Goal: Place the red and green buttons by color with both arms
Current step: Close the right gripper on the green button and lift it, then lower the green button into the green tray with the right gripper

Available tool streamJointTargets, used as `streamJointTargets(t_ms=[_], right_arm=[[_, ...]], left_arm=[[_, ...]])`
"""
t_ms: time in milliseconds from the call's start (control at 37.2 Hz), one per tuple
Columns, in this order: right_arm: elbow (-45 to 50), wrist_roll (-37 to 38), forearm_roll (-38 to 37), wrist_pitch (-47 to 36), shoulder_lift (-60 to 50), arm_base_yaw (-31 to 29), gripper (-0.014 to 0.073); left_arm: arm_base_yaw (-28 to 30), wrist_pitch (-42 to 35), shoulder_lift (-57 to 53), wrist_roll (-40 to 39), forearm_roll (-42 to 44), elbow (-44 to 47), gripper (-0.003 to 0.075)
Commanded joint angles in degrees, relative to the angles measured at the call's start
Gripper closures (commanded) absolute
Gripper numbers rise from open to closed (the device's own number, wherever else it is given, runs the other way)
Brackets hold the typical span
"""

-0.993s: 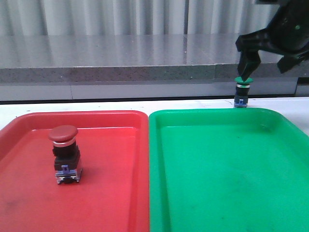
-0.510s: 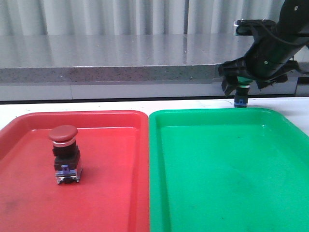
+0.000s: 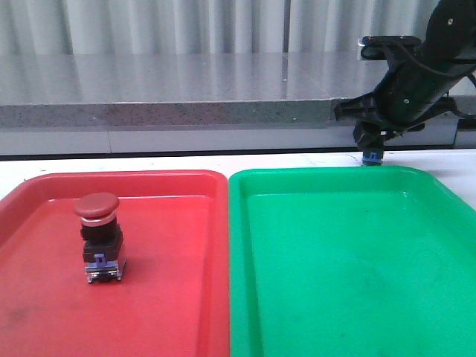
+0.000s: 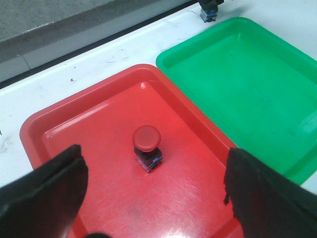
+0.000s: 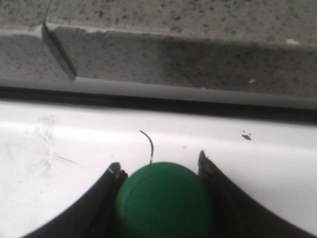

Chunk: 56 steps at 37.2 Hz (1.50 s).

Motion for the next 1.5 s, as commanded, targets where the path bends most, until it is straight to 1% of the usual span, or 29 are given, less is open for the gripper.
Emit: streamJointTargets(t_ms=[0, 161, 349, 456, 671, 779, 966, 1101, 1262, 1315, 1477], right_arm=[[-1.95, 0.05, -0.49, -3.94, -3.53, 0.02, 0.0311], [-2.0, 0.05, -0.49, -4.24, -4.6, 0.02, 0.0311], [-2.0, 0.05, -0.49, -2.29, -8.19, 0.02, 0.0311], [-2.0, 0.05, -0.49, 3.88, -11.96, 0.02, 0.0311], [-1.92, -0.18, -0.57, 20.12, -20.04, 0.49, 0.0311], [0.52, -2.43, -0.62, 23.35, -24.55, 2.03, 0.0311], [13.23, -3.0, -0.62, 19.55, -36.5, 6.47, 0.0311], [23.31, -3.0, -0.62, 17.26, -45.74, 11.74, 0.0311], [31.34, -3.0, -1.06, 16.33, -50.76, 17.07, 0.0311], [34.01, -3.0, -1.06, 14.12, -50.83, 18.32, 0.0311], [41.09, -3.0, -1.06, 1.17, -48.55, 19.47, 0.0311]], left_arm=[[-0.06, -3.96, 0.06, -0.37, -0.55, -1.58, 0.0166], [-0.06, -3.96, 0.06, -0.37, -0.55, -1.58, 0.0166], [-0.06, -3.96, 0.06, -0.37, -0.55, -1.58, 0.0166], [-0.06, -3.96, 0.06, -0.37, -0.55, -1.58, 0.0166], [-0.06, -3.96, 0.06, -0.37, -0.55, -1.58, 0.0166], [-0.06, -3.96, 0.06, -0.37, -0.55, -1.58, 0.0166], [-0.06, -3.96, 0.06, -0.37, -0.55, -1.58, 0.0166], [-0.06, -3.96, 0.06, -0.37, -0.55, -1.58, 0.0166], [-0.06, -3.96, 0.06, -0.37, -0.55, -1.58, 0.0167], [-0.06, -3.96, 0.06, -0.37, -0.55, -1.58, 0.0167], [-0.06, -3.96, 0.06, -0.37, -0.55, -1.58, 0.0166]])
